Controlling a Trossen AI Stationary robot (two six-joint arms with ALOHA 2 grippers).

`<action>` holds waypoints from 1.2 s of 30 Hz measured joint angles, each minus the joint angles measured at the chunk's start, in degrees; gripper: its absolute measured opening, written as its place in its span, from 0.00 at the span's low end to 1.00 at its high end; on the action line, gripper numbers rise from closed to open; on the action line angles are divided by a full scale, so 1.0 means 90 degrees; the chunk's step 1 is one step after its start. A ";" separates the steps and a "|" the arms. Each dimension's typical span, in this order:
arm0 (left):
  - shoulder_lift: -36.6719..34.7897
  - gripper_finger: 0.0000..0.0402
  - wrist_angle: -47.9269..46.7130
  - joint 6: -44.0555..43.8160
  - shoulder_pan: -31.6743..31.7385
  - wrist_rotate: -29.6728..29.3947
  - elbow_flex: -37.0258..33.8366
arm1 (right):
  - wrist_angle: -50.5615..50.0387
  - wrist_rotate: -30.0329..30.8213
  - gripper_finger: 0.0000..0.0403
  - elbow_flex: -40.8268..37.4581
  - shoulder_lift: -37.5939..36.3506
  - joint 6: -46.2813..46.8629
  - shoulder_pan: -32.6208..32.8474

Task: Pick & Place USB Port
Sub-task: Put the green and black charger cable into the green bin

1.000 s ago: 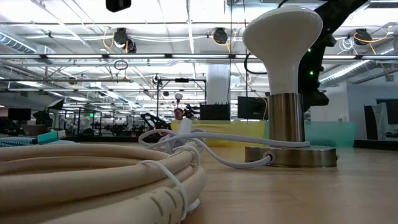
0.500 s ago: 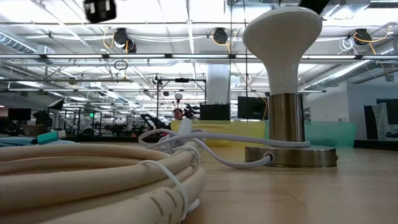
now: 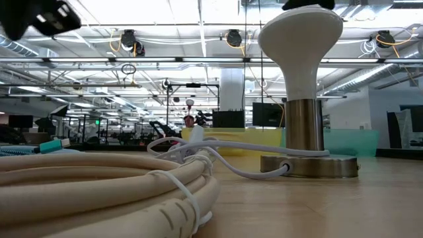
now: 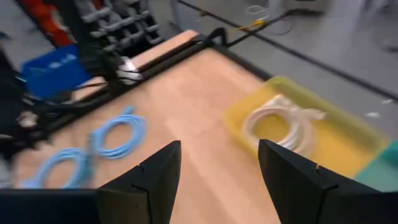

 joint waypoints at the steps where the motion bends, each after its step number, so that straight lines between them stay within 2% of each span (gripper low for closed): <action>1: 0.0163 0.27 -0.0017 0.0010 -0.0073 0.0022 0.0000 | -0.0018 0.0000 0.53 0.0000 0.0002 0.0130 0.0142; 7: 0.0997 0.33 0.0036 0.0049 -0.0249 -0.0033 0.0000 | -0.0008 -0.0051 0.57 -0.0014 0.0033 0.0542 0.0885; 13: 0.1632 0.39 0.0207 0.0162 -0.0083 -0.0222 0.0000 | 0.0241 -0.0027 0.56 -0.0234 0.0031 0.0928 0.1587; 17: 0.1978 0.41 0.0249 0.0325 0.0110 -0.0271 0.0000 | 0.0807 -0.0019 0.57 -0.0545 0.0033 0.1112 0.1968; 21: 0.2282 0.41 0.0290 0.0333 0.0260 0.0035 0.0000 | 0.1340 -0.0014 0.56 -0.0744 0.0033 0.1339 0.2263; 27: 0.2584 0.41 0.0284 0.0351 0.0268 0.0157 0.0000 | 0.2024 0.0128 0.56 -0.0806 0.0010 0.1196 0.2577; 30: 0.2671 0.35 0.0172 -0.0023 0.0331 0.0217 0.0000 | 0.2383 0.0139 0.56 -0.0806 -0.0011 0.1050 0.2648; 32: 0.2697 0.24 0.0082 -0.0410 0.0426 0.0392 0.0000 | 0.2546 0.0140 0.56 -0.0806 -0.0018 0.0994 0.2686; 34: 0.2690 0.08 0.0081 -0.0680 0.0524 0.0585 0.0000 | 0.2667 0.0141 0.56 -0.0806 -0.0022 0.0919 0.2688; 36: 0.2605 0.05 0.0159 -0.1003 0.0601 0.0596 0.0000 | 0.2660 0.0141 0.56 -0.0806 -0.0024 0.0913 0.2688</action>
